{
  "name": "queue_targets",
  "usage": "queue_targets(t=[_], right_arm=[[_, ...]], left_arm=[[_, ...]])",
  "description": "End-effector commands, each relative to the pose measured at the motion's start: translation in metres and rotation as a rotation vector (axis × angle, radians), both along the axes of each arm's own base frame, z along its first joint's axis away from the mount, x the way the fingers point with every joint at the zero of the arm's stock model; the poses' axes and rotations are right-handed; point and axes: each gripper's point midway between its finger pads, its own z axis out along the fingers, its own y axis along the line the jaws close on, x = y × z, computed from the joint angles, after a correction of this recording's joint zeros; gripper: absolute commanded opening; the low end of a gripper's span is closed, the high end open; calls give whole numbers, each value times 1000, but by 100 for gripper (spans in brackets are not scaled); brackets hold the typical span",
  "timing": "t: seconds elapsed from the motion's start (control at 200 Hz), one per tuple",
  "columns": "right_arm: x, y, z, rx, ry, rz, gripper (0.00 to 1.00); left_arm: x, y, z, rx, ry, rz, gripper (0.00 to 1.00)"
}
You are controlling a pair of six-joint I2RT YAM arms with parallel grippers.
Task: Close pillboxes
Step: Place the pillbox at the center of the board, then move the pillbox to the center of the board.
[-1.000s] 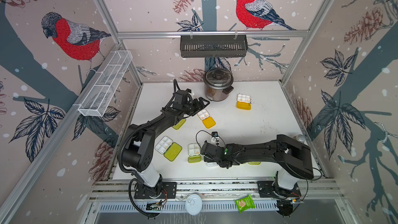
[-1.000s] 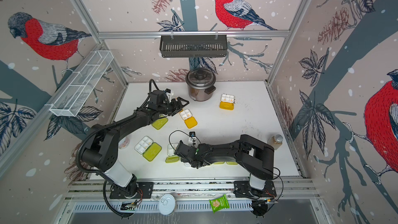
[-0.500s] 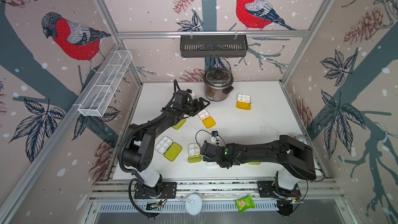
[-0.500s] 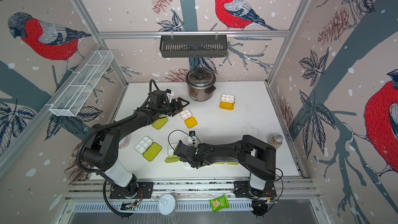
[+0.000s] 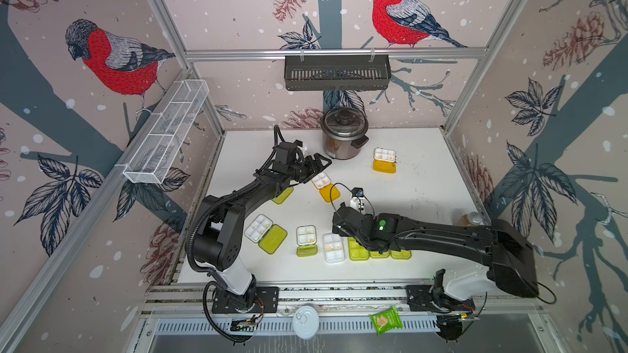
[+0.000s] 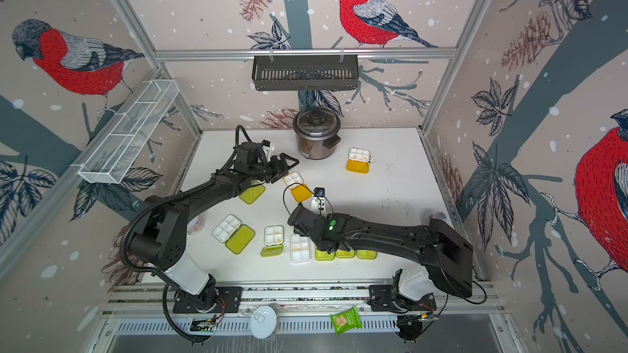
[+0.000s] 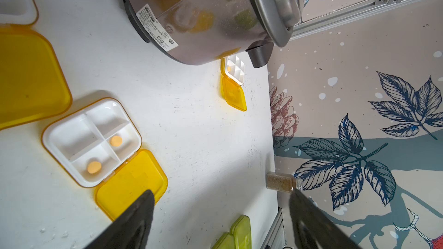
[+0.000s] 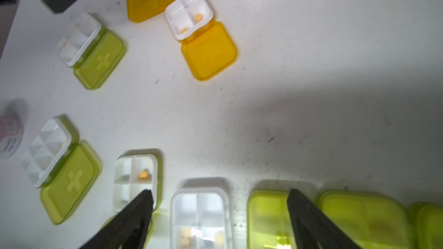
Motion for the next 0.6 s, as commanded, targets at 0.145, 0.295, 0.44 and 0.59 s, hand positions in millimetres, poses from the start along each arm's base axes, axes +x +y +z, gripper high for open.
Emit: queue_targets(t=[0.145,0.295,0.44,0.59], right_arm=[[43,-75,22,-65,-92,-102,94],[61,-108,32,-49,-129,-167,100],[82,-133,43,-58,-201,-213,100],[108,-157,50,-36,-229,-245,100]], left_arm=[[-4,-17,5,-60,-13,-63,87],[-9,-26,0,-58,-3,-87,87],[-14,-34,-1,-61,2,-113,87],[-17,-37,-1,-61,4,-124,88]])
